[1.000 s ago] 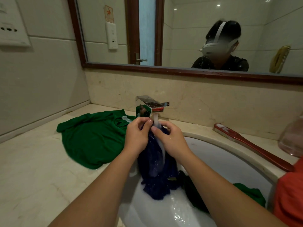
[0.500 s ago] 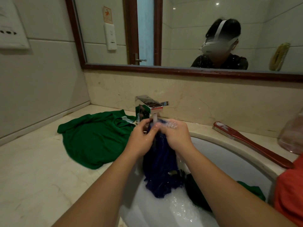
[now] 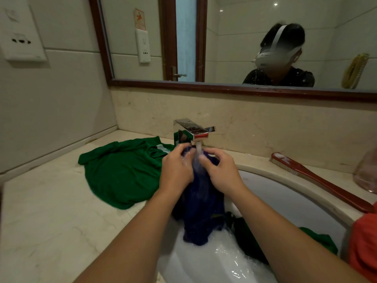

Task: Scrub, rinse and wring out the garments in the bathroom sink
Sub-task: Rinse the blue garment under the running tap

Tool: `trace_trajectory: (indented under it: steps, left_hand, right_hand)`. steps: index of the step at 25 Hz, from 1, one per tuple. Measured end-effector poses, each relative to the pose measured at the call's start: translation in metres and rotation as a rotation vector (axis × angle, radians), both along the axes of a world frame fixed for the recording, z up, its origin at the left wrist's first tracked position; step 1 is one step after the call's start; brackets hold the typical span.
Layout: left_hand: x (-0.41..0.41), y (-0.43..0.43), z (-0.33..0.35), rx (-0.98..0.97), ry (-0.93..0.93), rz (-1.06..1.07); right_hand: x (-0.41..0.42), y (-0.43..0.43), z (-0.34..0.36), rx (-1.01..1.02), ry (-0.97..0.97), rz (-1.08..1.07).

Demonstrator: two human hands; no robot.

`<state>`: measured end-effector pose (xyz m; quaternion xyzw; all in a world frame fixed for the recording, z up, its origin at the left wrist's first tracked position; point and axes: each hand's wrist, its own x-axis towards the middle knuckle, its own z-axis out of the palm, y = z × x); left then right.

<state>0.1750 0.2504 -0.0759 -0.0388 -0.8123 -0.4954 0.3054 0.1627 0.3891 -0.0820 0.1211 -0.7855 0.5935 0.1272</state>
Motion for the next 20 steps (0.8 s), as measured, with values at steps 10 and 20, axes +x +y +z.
trace_trajectory:
  steps: [10, 20]
  left_hand:
    - [-0.012, -0.006, -0.007, -0.032, -0.043, -0.037]
    - [-0.010, 0.001, 0.000, 0.275, -0.025, -0.004]
  right_hand:
    - [-0.002, 0.010, 0.004, -0.185, -0.122, 0.099]
    - [0.005, -0.003, -0.001, 0.010, 0.035, 0.080]
